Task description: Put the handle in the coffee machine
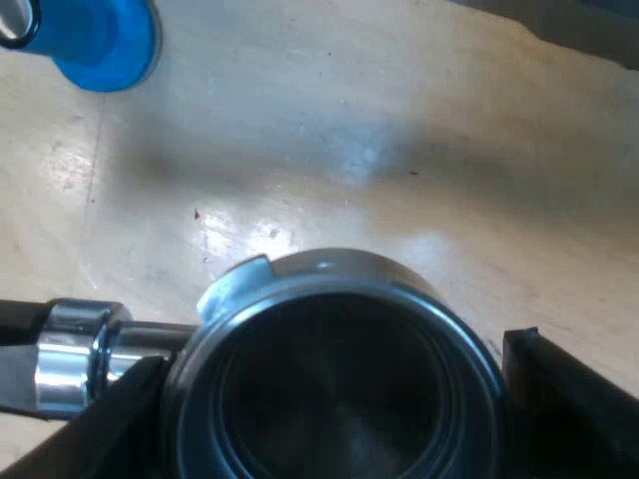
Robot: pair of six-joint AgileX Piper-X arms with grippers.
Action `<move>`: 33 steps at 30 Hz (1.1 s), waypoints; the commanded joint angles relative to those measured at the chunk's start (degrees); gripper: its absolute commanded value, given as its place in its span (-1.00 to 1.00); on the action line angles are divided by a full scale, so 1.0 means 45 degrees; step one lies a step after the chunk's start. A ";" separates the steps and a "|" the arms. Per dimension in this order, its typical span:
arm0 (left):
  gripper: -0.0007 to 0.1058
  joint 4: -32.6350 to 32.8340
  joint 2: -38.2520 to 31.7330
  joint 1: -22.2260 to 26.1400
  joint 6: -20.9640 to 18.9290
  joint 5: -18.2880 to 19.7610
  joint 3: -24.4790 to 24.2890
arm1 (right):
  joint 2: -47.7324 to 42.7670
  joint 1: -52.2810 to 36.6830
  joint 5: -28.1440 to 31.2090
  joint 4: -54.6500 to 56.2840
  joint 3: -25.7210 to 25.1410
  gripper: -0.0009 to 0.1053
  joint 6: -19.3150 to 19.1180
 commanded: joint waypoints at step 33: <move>-0.98 0.0248 -0.0829 0.2365 0.0276 0.1049 -0.0070 | -0.0727 0.0896 0.0101 -0.0503 -0.1813 0.79 -0.1293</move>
